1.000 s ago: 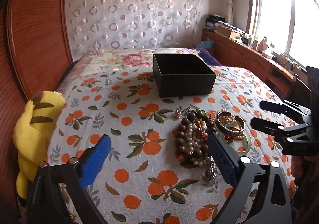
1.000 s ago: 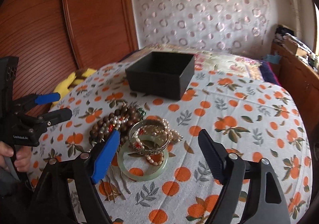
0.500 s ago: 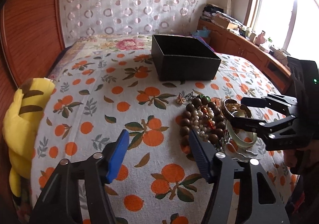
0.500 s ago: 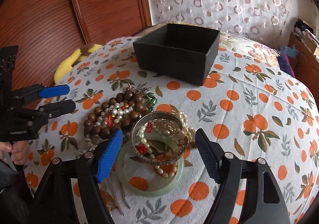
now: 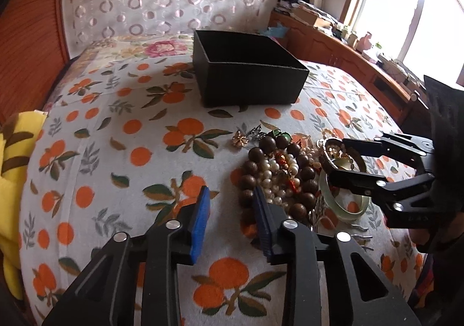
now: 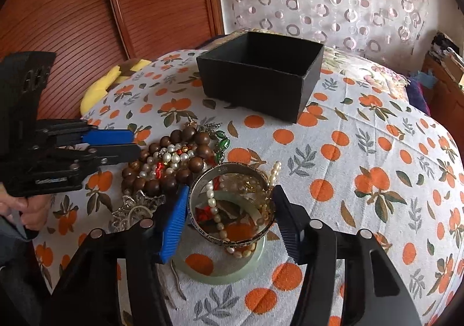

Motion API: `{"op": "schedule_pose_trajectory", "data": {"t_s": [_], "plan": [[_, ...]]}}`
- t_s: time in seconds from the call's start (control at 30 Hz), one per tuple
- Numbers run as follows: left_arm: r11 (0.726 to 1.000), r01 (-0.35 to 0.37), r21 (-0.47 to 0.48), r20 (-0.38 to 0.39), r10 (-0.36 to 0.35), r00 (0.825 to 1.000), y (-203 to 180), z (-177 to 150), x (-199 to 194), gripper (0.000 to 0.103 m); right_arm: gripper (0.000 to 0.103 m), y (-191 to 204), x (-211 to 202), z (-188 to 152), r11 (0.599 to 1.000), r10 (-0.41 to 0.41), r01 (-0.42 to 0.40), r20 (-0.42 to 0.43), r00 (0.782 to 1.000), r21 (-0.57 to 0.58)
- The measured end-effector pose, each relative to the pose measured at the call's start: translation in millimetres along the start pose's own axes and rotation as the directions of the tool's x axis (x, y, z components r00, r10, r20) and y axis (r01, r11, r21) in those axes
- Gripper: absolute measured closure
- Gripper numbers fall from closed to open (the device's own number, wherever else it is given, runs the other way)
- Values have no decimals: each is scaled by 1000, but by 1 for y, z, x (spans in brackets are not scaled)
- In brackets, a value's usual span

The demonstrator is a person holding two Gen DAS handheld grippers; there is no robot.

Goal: Organize jewelry
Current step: 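Grasp the silver bangle with the right gripper while the left gripper grasps the brown wooden bead strand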

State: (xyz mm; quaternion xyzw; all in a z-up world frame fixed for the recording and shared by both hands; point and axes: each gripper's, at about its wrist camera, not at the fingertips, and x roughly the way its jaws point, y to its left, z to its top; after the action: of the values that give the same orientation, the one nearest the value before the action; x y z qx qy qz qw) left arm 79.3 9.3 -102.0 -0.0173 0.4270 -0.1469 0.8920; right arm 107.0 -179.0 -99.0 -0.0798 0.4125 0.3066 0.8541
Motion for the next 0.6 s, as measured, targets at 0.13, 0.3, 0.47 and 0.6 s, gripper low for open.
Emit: {"op": "schedule_pose_trajectory", "data": {"t_s": [0.13, 0.3, 0.47, 0.6], "plan": [[1000, 1, 19, -21, -1, 1000, -4, 3, 9, 75, 43, 0, -8, -1, 1000, 2, -2, 19, 1000, 5], [999, -13, 48, -27, 15, 1000, -7, 9, 15, 90, 43, 1, -13, -2, 1000, 3, -3, 35, 999, 4], [998, 1, 58, -12, -1, 1000, -12, 11, 13, 91, 43, 1, -18, -1, 1000, 5, -5, 46, 999, 6], [998, 11, 61, 44, -13, 999, -18, 17, -5, 91, 43, 2, -21, 0, 1000, 5, -5, 55, 998, 7]]}}
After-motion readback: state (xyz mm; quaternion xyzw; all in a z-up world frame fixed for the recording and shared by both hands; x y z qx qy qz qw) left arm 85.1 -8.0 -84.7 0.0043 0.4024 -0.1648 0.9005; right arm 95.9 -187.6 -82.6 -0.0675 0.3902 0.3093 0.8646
